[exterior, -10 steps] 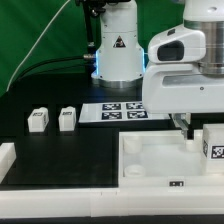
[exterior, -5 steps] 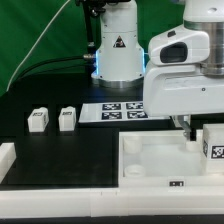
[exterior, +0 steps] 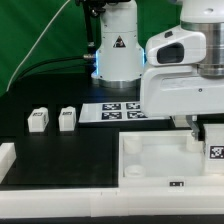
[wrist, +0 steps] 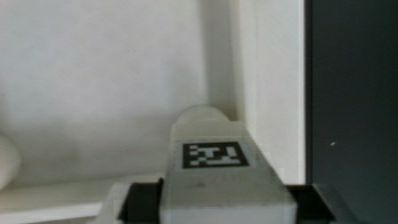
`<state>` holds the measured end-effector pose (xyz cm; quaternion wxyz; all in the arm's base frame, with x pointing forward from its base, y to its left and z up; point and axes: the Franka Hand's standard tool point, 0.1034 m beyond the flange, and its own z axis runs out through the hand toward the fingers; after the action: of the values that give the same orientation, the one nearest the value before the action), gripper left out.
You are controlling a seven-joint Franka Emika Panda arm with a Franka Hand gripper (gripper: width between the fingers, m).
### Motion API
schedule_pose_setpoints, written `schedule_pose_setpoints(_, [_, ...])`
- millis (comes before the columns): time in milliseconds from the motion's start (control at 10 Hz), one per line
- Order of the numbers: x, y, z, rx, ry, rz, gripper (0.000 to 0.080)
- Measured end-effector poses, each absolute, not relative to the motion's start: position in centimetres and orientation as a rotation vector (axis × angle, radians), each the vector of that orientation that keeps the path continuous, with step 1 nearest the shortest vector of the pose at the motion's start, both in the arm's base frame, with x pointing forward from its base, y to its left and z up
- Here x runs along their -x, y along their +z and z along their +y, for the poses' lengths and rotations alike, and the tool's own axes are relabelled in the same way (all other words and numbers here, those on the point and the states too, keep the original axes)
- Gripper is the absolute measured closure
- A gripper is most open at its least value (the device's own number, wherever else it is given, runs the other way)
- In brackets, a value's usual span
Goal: Assemble one leg
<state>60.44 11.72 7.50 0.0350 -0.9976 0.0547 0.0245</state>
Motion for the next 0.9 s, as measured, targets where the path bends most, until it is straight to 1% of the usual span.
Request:
schedule_pose_setpoints(200, [-60.45,7.49,11.69,3.065,0.077,0.202,0.0503])
schedule_pose_setpoints(300, [-60.44,7.49,11.74,3.053,0.081,0.322,0.0503])
schedule_pose_setpoints(500, [-60.44,7.71,11.9,2.968,0.082,0.771,0.0503])
schedule_pose_setpoints(600, [-60.37,7.7,12.02,2.941,0.086,0.874,0.0503])
schedule_pose_setpoints(900, [-60.14,7.45,12.54,2.716,0.12,1.43,0.0503])
